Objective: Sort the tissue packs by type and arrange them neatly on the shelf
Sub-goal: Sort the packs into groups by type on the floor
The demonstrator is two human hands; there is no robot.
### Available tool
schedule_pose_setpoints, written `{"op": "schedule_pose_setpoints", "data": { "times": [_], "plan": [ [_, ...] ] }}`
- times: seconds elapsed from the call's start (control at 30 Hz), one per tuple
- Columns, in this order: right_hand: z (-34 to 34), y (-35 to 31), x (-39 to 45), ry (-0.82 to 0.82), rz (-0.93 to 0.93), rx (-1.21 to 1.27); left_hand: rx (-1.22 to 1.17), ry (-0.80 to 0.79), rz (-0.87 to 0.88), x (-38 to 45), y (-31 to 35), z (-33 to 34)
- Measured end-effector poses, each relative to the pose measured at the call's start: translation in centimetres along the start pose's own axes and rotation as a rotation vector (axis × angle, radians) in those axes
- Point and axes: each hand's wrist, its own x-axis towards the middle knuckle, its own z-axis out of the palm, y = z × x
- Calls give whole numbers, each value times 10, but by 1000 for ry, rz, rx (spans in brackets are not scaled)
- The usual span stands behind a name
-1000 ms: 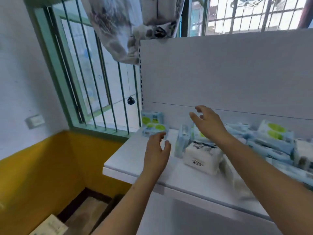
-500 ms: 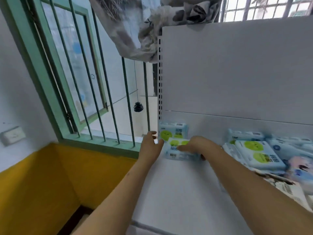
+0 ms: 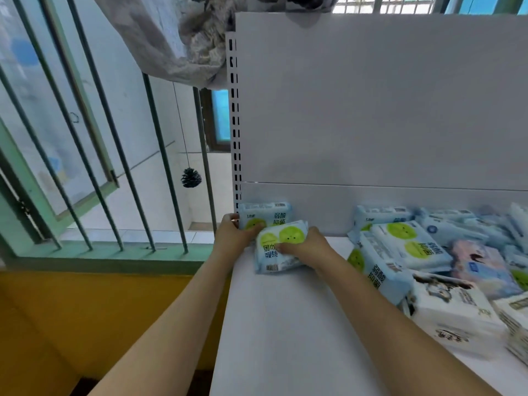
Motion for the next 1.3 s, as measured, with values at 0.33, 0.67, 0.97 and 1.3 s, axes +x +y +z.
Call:
{"op": "schedule_pose_setpoints", "data": {
  "times": [0.33, 0.67, 0.97, 1.3],
  "plan": [
    [-12, -27, -47, 16, -237, 197, -466, -81, 36, -37, 32, -3],
    [-23, -42, -81, 144, -358, 239, -495, -107, 182, -59, 83, 29],
    [-105, -62, -157, 436, -356, 307, -514, -244, 325, -115, 140, 78],
    [-240, 5, -292, 825, -286, 293, -533, -600, 308, -273, 193, 213]
  ]
}}
